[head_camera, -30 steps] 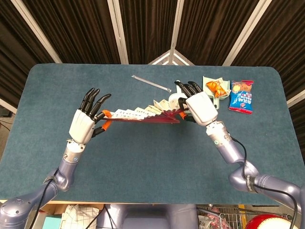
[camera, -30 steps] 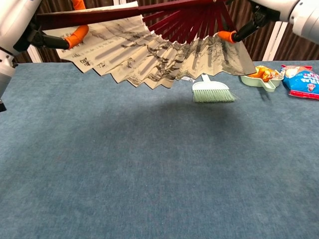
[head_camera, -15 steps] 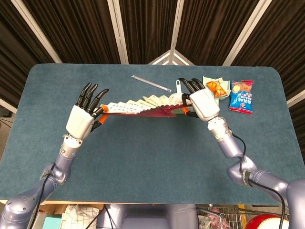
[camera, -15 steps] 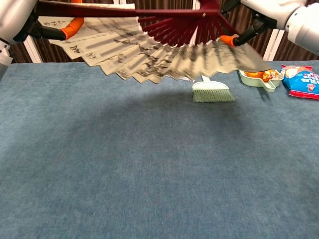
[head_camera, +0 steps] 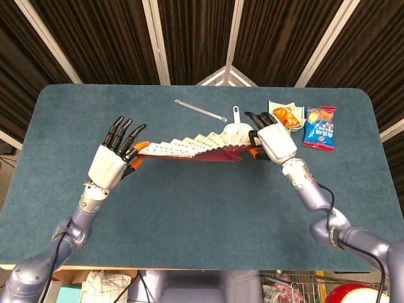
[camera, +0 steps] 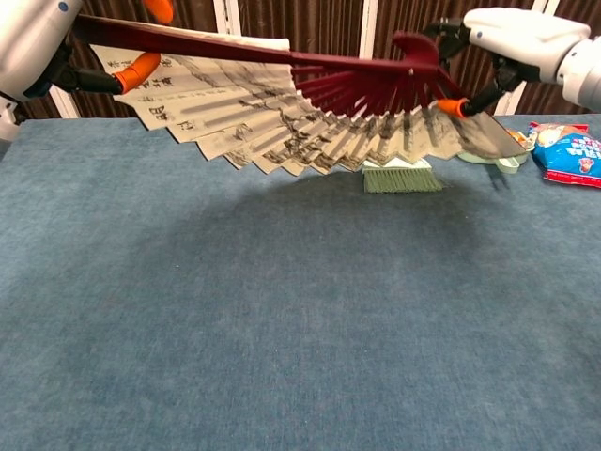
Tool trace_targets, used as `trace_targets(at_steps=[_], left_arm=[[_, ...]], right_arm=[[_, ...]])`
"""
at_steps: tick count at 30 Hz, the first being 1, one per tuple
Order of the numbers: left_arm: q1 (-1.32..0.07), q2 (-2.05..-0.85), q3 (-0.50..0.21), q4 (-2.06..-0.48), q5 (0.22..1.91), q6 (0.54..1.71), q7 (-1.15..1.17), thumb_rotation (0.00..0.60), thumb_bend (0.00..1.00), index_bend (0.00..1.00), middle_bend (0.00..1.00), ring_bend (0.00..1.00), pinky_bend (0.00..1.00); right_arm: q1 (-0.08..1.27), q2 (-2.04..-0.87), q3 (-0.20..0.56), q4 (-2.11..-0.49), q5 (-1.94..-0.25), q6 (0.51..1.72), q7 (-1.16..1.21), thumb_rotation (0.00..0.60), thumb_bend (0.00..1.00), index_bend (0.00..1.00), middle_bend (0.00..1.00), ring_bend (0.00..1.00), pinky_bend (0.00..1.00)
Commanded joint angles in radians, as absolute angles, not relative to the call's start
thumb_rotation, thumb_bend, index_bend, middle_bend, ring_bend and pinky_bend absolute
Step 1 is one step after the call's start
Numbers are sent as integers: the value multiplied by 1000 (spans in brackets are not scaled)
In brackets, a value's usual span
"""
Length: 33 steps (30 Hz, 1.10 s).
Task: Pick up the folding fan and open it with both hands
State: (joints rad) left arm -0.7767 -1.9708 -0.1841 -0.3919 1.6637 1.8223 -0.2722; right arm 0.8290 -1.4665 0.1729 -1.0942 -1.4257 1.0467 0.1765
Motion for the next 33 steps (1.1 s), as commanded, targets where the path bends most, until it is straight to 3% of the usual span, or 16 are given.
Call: trace_targets(at_steps=[1, 6, 14, 33], left_arm=[[-775, -1956, -166, -407, 1675, 1857, -281, 600, 487, 103, 80, 0, 0], [-775, -1927, -158, -463, 1677, 1889, -280, 600, 487, 37, 59, 0, 0], [-756, -1877, -135, -577, 1685, 1904, -269, 600, 487, 3, 40, 0, 0], [-671, -1728, -144, -829, 1655, 1903, -295, 600, 469, 0, 28, 0, 0]], right_arm=[[826, -1426, 161, -1146, -1399, 995, 118, 600, 422, 386, 141, 155, 114], [823, -1378, 156, -1213, -1351, 936, 1, 600, 313, 196, 136, 121, 88], [783, -1367, 168, -1236, -1325, 976, -22, 600, 201, 102, 131, 115, 87], [701, -1356, 119, -1222, -1379, 1045, -35, 600, 190, 76, 131, 115, 86]])
